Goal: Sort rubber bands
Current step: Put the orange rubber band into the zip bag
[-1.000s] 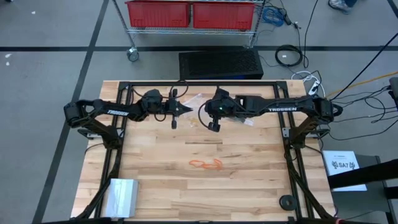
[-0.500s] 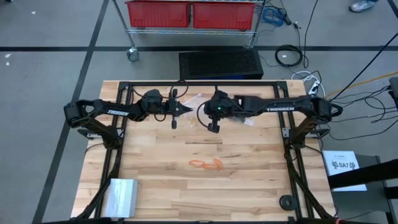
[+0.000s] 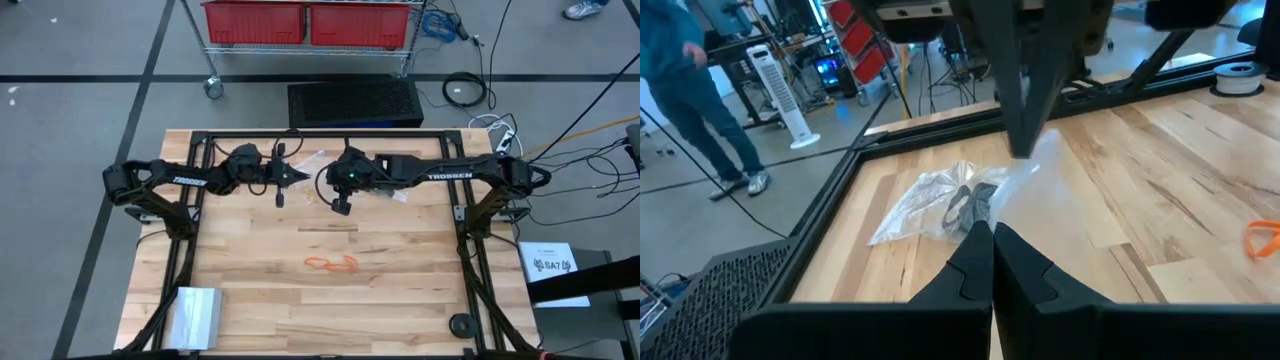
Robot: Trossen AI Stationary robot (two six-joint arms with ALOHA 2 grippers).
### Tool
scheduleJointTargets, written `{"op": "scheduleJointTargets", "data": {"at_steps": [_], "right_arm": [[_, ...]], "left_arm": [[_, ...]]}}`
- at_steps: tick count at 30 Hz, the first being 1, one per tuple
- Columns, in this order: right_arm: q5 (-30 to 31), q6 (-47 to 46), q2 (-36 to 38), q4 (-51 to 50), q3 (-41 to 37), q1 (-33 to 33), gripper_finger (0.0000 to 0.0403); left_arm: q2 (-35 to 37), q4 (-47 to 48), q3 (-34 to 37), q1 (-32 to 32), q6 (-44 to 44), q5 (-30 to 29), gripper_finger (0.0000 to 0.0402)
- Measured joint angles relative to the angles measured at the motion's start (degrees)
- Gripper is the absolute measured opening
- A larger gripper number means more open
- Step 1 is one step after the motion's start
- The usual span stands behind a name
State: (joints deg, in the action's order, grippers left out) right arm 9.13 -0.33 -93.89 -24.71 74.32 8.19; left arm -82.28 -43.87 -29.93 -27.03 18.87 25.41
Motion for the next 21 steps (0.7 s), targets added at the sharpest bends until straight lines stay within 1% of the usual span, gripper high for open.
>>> {"op": "scheduleJointTargets", "data": {"at_steps": [17, 19, 21], "right_arm": [[-0.1, -2.0, -1.3, -0.7, 0.1, -0.4, 0.0], [0.8, -2.0, -1.2, -1.2, 0.1, -0.7, 0.0], [3.1, -2.0, -1.2, -1.6, 0.3, -1.2, 0.0]], "left_arm": [[0.0, 0.2, 0.0, 0.0, 0.0, -0.1, 0.0], [0.0, 0.4, 0.0, 0.0, 0.0, -0.1, 0.0], [0.0, 0.5, 0.0, 0.0, 0.0, -0.1, 0.0]]}}
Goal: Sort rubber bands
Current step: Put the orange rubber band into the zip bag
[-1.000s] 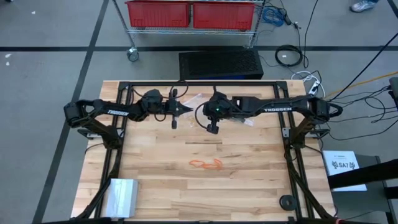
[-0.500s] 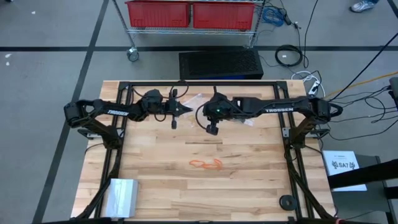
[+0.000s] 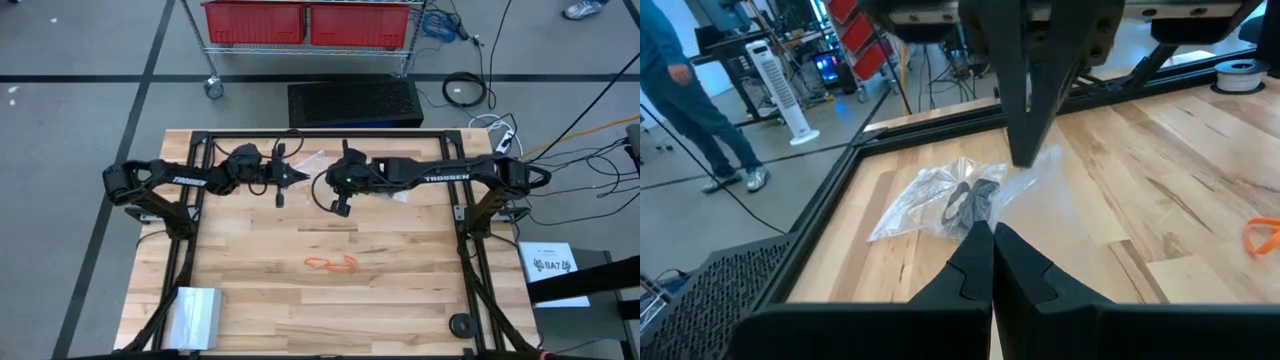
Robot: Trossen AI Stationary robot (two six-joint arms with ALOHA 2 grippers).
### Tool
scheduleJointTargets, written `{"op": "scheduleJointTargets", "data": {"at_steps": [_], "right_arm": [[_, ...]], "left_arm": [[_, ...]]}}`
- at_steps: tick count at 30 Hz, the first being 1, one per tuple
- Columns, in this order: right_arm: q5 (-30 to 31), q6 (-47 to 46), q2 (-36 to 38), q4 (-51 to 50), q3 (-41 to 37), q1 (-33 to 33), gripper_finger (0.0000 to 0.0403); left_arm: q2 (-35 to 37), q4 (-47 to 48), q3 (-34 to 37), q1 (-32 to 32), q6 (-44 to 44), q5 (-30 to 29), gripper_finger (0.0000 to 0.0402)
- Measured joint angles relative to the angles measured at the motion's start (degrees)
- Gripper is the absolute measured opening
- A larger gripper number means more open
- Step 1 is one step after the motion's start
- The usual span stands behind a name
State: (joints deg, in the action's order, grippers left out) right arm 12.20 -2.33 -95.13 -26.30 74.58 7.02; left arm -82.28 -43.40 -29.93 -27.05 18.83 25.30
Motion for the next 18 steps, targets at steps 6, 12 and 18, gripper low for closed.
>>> {"op": "scheduleJointTargets", "data": {"at_steps": [6, 12, 18], "right_arm": [[1.3, -0.9, 0.2, -4.1, 3.7, -0.1, 0.0001], [-5.8, -3.6, 0.2, -7.7, 3.9, 4.0, 0.0047], [-10.3, -3.5, 0.2, -7.9, 3.9, 6.1, 0.0088]], "left_arm": [[0.0, 0.2, 0.0, 0.0, 0.0, 0.0, 0.0], [0.0, 0.3, 0.0, 0.0, 0.0, 0.0, 0.0], [0.0, 0.3, 0.0, 0.0, 0.0, 0.0, 0.0]]}}
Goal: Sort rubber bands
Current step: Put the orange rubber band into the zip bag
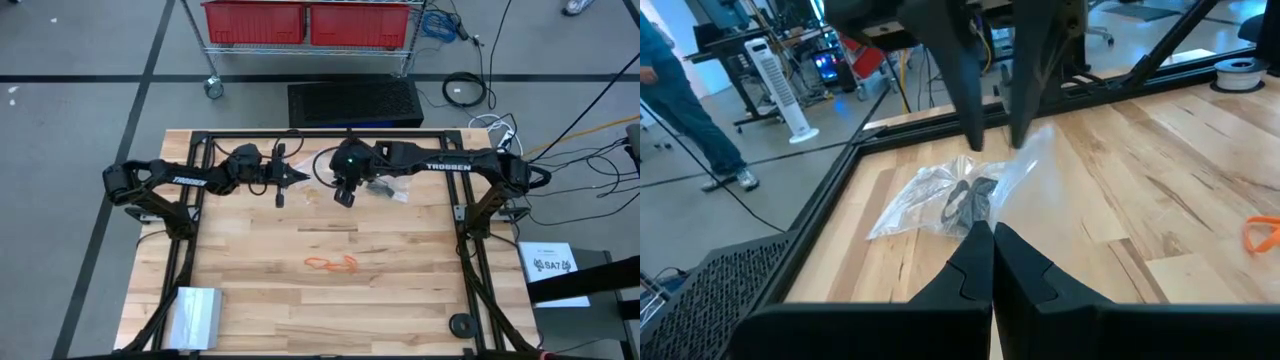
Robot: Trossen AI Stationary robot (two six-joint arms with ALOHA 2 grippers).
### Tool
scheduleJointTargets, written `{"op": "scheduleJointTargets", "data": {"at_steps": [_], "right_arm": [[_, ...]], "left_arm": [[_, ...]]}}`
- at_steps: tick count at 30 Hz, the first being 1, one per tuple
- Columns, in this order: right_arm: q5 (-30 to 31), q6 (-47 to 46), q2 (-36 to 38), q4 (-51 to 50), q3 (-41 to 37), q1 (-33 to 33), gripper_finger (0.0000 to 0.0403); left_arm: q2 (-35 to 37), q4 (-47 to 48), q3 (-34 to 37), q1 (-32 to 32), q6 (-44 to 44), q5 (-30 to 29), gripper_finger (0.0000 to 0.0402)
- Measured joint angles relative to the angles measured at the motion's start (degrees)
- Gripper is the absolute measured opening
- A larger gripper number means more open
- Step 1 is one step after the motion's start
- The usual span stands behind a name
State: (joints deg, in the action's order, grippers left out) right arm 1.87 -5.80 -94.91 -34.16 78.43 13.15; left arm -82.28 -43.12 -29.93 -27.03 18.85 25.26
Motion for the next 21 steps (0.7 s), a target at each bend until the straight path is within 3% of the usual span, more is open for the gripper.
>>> {"op": "scheduleJointTargets", "data": {"at_steps": [21], "right_arm": [[-5.0, 0.1, -0.9, 1.4, -0.1, 0.0, 0.0084]], "left_arm": [[0.0, 0.4, 0.0, 0.0, 0.0, 0.0, 0.0]]}}
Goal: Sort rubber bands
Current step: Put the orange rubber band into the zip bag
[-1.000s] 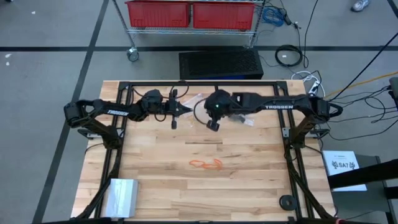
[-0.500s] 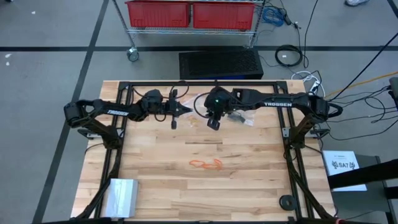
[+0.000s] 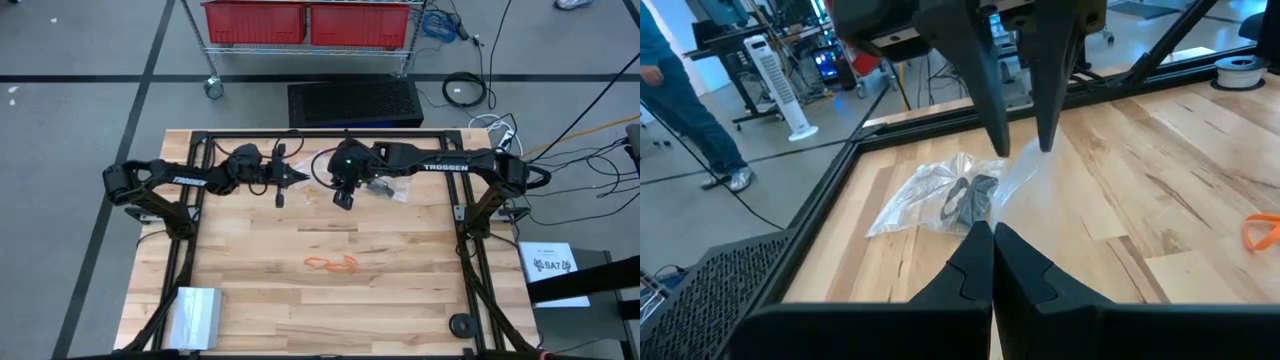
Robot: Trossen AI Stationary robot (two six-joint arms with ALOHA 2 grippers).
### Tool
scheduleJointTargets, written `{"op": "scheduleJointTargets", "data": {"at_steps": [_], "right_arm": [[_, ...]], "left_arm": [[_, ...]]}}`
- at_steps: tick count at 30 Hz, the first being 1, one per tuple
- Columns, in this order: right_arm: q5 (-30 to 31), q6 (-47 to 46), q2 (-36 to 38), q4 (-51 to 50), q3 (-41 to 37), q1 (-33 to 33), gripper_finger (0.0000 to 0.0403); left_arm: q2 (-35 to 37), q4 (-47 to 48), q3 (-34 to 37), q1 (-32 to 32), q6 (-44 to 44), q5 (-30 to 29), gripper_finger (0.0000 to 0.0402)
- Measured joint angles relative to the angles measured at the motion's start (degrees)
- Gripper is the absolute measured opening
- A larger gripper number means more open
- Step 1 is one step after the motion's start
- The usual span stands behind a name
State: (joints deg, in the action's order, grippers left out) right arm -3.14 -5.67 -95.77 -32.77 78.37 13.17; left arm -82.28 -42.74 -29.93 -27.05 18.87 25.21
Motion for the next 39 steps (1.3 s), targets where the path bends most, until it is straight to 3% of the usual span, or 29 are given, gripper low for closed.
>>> {"op": "scheduleJointTargets", "data": {"at_steps": [7, 16, 22, 25, 28, 39], "right_arm": [[0.0, 1.0, -0.2, -0.1, 0.0, 0.9, 0.0079], [0.2, 3.7, -2.9, 1.6, 0.0, 1.9, 0.003], [0.3, 5.7, -5.2, 3.2, 0.0, 1.9, 0.0024], [5.0, 7.0, -4.4, 2.4, 0.0, 1.7, 0.001], [9.3, 8.2, -2.4, 2.0, 0.0, 1.2, 0.0002], [8.8, 8.3, -0.7, 1.6, 0.0, -0.5, 0.0]], "left_arm": [[0.0, 0.0, 0.0, 0.0, 0.0, 0.0, 0.0], [0.0, 0.0, 0.0, 0.0, 0.0, 0.0, 0.0], [0.0, 0.1, 0.0, 0.0, -0.1, 0.0, 0.0], [0.0, 0.3, 0.0, 0.3, -0.9, 0.0, 0.0003], [0.0, 0.5, 0.0, 0.7, -2.0, 0.0, 0.0021], [0.0, -3.2, 0.0, 2.2, -6.3, 0.0, 0.0128]]}}
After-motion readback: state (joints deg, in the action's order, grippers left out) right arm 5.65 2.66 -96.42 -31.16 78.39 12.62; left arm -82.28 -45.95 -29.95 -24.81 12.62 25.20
